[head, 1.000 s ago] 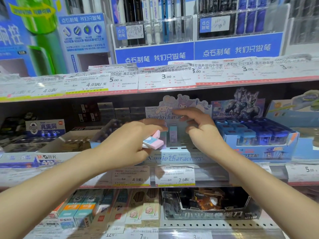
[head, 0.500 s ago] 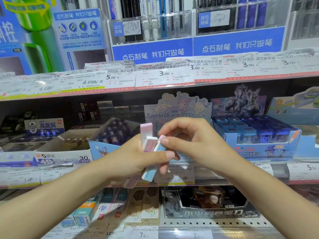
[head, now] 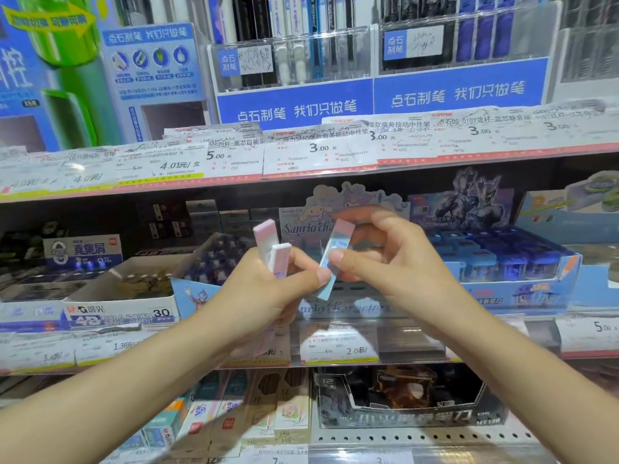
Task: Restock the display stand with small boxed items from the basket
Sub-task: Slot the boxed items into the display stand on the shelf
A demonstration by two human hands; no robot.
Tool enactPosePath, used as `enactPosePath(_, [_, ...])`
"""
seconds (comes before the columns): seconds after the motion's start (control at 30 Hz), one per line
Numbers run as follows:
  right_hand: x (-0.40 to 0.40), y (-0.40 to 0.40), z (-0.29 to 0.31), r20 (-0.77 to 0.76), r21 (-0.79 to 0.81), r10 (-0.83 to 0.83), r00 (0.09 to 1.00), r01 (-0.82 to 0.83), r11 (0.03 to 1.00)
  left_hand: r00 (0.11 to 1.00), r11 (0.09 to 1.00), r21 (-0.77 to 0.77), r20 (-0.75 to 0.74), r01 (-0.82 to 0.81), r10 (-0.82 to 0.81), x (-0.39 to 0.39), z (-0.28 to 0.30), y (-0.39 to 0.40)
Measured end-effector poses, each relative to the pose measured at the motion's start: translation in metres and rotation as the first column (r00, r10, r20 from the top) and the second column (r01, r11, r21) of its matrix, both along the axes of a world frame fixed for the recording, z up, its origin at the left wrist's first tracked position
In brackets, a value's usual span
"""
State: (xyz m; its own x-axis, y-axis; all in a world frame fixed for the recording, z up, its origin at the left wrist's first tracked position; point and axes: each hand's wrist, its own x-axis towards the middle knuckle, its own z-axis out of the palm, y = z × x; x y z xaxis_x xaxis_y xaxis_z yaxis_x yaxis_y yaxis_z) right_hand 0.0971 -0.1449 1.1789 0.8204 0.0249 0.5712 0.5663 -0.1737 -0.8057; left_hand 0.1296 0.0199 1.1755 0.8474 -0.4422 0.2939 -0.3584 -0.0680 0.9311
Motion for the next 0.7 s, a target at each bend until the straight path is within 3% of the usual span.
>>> enactPosePath(0.1, [0.005, -0.002, 0.001, 0.061, -0.041, -0.035, 0.998, 0.037, 0.998, 1.000, 1.000, -0.018, 0.020, -0.004, 0.004, 0.003, 0.001, -0.002])
enactPosePath(0.17, [0.010, -0.009, 0.004, 0.122, -0.070, -0.107, 0.987, 0.116, 0.991, 0.988, 1.000, 0.003, 0.153, -0.011, 0.011, 0.007, 0.003, 0.002])
enactPosePath(0.2, [0.012, -0.012, 0.005, 0.139, -0.098, -0.146, 0.979, 0.161, 0.982, 0.951, 0.996, 0.074, 0.308, -0.055, 0.030, 0.010, 0.003, 0.006])
enactPosePath(0.27, [0.017, -0.016, 0.002, 0.164, -0.167, -0.185, 0.969, 0.212, 0.963, 0.759, 0.940, 0.251, 0.651, -0.232, 0.014, 0.020, 0.004, 0.016])
enactPosePath(0.3, [0.019, -0.016, -0.001, 0.174, -0.195, -0.189, 0.966, 0.222, 0.955, 0.670, 0.898, 0.318, 0.742, -0.303, -0.037, 0.025, 0.005, 0.022])
enactPosePath(0.33, [0.021, -0.015, -0.005, 0.178, -0.215, -0.188, 0.966, 0.225, 0.950, 0.638, 0.853, 0.392, 0.764, -0.344, -0.094, 0.028, 0.006, 0.026])
enactPosePath(0.47, [0.030, -0.013, -0.016, 0.185, -0.247, -0.190, 0.964, 0.233, 0.941, 0.656, 0.635, 0.616, 0.722, -0.466, -0.220, 0.037, 0.000, 0.030])
enactPosePath(0.7, [0.040, -0.014, -0.024, 0.217, -0.265, -0.201, 0.955, 0.255, 0.930, 0.724, 0.657, 0.654, 0.649, -0.375, -0.233, 0.034, 0.004, 0.030])
